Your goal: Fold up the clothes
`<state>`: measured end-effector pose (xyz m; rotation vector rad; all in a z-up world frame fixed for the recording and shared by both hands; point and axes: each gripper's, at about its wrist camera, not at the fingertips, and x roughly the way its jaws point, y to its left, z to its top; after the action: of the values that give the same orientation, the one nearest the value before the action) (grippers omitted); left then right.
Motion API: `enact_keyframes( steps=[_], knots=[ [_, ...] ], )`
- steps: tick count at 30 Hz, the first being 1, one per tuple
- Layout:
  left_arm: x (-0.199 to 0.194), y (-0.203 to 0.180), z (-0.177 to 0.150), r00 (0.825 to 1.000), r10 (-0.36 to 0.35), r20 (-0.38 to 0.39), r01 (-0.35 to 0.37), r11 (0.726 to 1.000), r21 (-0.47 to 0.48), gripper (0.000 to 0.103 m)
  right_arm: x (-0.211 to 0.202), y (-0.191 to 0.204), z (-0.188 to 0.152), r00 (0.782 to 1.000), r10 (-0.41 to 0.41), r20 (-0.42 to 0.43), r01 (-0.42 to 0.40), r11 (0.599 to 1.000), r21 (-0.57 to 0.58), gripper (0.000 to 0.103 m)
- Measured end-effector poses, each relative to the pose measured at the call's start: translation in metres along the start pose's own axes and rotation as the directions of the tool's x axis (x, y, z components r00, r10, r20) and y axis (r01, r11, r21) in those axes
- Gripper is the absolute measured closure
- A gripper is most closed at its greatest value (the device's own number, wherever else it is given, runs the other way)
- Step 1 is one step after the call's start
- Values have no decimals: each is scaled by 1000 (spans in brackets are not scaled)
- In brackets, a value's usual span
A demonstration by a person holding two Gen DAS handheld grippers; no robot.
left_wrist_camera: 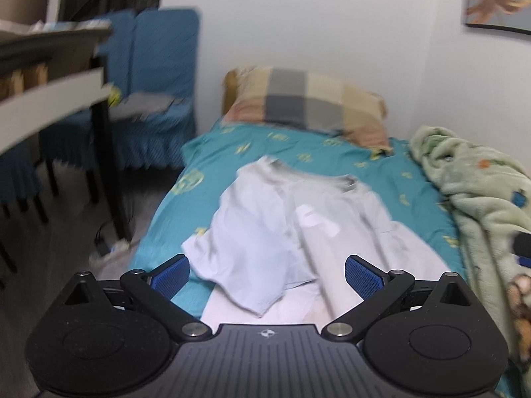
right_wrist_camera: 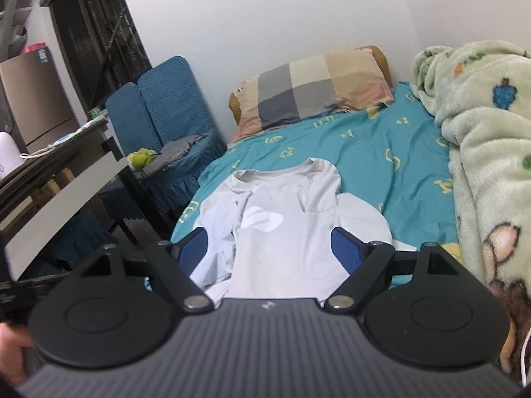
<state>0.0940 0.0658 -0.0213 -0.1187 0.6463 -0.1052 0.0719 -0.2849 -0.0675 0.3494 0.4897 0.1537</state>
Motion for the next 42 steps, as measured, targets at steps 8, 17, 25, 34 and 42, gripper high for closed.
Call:
enact_keyframes(
  steps=[8, 17, 25, 34, 42],
  knots=[
    [65, 73, 3, 997, 9, -73, -30, 956, -292, 4, 9, -14, -2, 1000, 3, -18, -1, 995, 96, 20],
    [132, 113, -19, 986, -143, -87, 84, 872, -482, 18, 46, -29, -3, 998, 18, -63, -4, 976, 218, 20],
    [163, 109, -18, 983, -174, -64, 125, 875, -468, 32, 69, -18, -3, 995, -53, -84, 63, 990, 122, 21],
    [182, 91, -2, 991, -85, -106, 37, 919, -392, 79, 74, -20, -8, 991, -28, -129, 42, 993, 108, 21],
    [165, 89, 47, 1000, 23, 0, -22, 947, -320, 101, 70, -21, -9, 992, -7, -129, 23, 992, 126, 21]
  ],
)
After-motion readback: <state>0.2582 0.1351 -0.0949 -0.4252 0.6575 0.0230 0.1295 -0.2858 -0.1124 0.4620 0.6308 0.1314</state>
